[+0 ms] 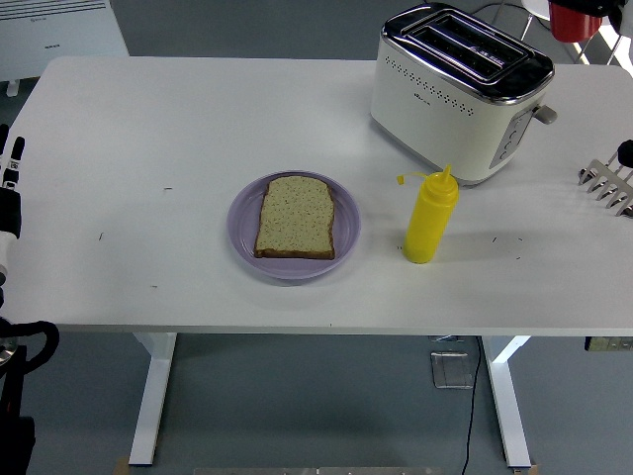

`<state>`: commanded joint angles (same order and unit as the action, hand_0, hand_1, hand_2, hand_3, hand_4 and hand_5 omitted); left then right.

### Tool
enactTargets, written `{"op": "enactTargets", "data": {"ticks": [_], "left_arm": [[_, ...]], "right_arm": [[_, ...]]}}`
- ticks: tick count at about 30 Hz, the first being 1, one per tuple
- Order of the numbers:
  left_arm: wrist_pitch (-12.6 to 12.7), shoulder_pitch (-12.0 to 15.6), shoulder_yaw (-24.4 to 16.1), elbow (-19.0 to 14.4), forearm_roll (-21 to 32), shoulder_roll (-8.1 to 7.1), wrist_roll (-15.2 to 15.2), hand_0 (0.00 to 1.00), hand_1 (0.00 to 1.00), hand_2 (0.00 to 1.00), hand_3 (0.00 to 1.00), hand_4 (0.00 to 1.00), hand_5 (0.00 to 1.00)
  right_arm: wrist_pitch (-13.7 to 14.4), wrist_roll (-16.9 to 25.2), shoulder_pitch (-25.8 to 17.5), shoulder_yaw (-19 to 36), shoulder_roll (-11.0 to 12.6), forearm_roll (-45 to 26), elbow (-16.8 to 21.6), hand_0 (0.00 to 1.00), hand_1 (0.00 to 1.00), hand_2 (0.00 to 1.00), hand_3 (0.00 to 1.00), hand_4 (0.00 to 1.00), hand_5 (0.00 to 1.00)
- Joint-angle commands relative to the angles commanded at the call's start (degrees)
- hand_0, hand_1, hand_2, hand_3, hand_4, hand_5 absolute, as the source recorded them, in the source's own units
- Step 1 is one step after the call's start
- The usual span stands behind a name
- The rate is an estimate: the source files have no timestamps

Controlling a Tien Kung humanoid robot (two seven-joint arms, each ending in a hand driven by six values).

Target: Pick up the cup,pour liquid into bread,place the cup on the desk

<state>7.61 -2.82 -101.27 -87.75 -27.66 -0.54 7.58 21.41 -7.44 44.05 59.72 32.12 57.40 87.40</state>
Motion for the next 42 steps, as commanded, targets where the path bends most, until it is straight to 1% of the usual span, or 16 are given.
{"op": "enactTargets", "data": {"ticks": [3,6,11,17,22,25,26,28,30,33,35,36,40,42], "left_arm": [[0.0,0.1,-0.1,0.0,0.0,0.01,0.0,0.805,0.788,0.835,0.824,0.485,0.998],[0.0,0.2,0.0,0.0,0.0,0.02,0.0,0.805,0.788,0.835,0.824,0.485,0.998],[0.0,0.3,0.1,0.0,0.0,0.06,0.0,0.806,0.788,0.835,0.824,0.486,0.998],[0.0,0.3,0.3,0.0,-0.1,0.04,0.0,0.806,0.789,0.835,0.824,0.486,0.998],[0.0,0.4,0.5,0.1,-0.1,0.04,0.0,0.807,0.789,0.836,0.824,0.487,0.998],[0.0,0.5,0.6,0.1,-0.1,0.04,0.0,0.807,0.789,0.836,0.824,0.487,0.998],[0.0,0.5,0.6,0.1,-0.1,0.03,0.0,0.808,0.789,0.835,0.824,0.488,0.998],[0.0,0.5,0.6,0.1,-0.1,0.02,0.0,0.808,0.789,0.835,0.824,0.488,0.998],[0.0,0.5,0.6,0.1,-0.1,0.03,0.0,0.808,0.789,0.835,0.824,0.488,0.998],[0.0,0.4,0.6,0.1,-0.1,0.03,0.0,0.809,0.79,0.836,0.825,0.488,0.998],[0.0,0.4,0.7,0.1,-0.1,0.03,0.0,0.809,0.79,0.836,0.825,0.488,0.998],[0.0,0.3,0.7,0.1,-0.1,0.03,0.0,0.809,0.79,0.836,0.825,0.488,0.998],[0.0,0.2,0.8,0.1,-0.1,0.0,0.0,0.808,0.79,0.837,0.824,0.487,0.998],[0.0,0.2,0.8,0.1,-0.1,0.0,0.0,0.808,0.79,0.837,0.824,0.487,0.998]], "right_arm": [[-0.1,0.5,-1.9,1.2,1.0,-7.4,0.0,0.381,0.382,0.463,0.534,0.301,0.01],[-0.3,1.1,-3.7,2.5,1.7,-11.8,-0.3,0.381,0.382,0.463,0.534,0.301,0.01],[-0.6,3.1,-6.7,4.8,2.3,-13.2,-1.0,0.381,0.378,0.462,0.534,0.299,0.019],[-1.8,6.7,-10.7,7.6,2.5,-13.8,-1.9,0.381,0.378,0.463,0.536,0.286,0.023],[-2.4,11.3,-13.8,8.8,2.5,-13.4,-3.7,0.392,0.39,0.462,0.536,0.286,0.028],[-2.4,15.3,-15.8,9.1,2.1,-13.5,-5.2,0.392,0.39,0.462,0.536,0.286,0.028],[-2.4,16.3,-16.2,9.1,1.9,-13.4,-5.6,0.409,0.395,0.463,0.539,0.298,0.031],[-2.3,18.2,-16.9,9.2,1.7,-13.4,-6.3,0.409,0.395,0.463,0.539,0.298,0.031],[-2.1,21.2,-18.3,9.3,1.1,-13.8,-7.6,0.409,0.395,0.463,0.539,0.298,0.031],[-1.3,25.1,-20.0,9.6,0.2,-15.0,-9.3,0.424,0.398,0.463,0.54,0.294,0.028],[-0.9,26.5,-20.6,9.6,-0.2,-15.4,-9.9,0.424,0.398,0.463,0.54,0.294,0.028],[-0.4,28.4,-21.3,9.8,-0.7,-15.8,-10.9,0.424,0.398,0.463,0.54,0.294,0.028],[0.7,31.9,-23.0,10.0,-2.0,-16.0,-13.3,0.431,0.407,0.464,0.539,0.305,0.033],[1.0,32.8,-23.7,10.0,-2.5,-15.7,-14.3,0.431,0.407,0.464,0.539,0.305,0.033]]}}
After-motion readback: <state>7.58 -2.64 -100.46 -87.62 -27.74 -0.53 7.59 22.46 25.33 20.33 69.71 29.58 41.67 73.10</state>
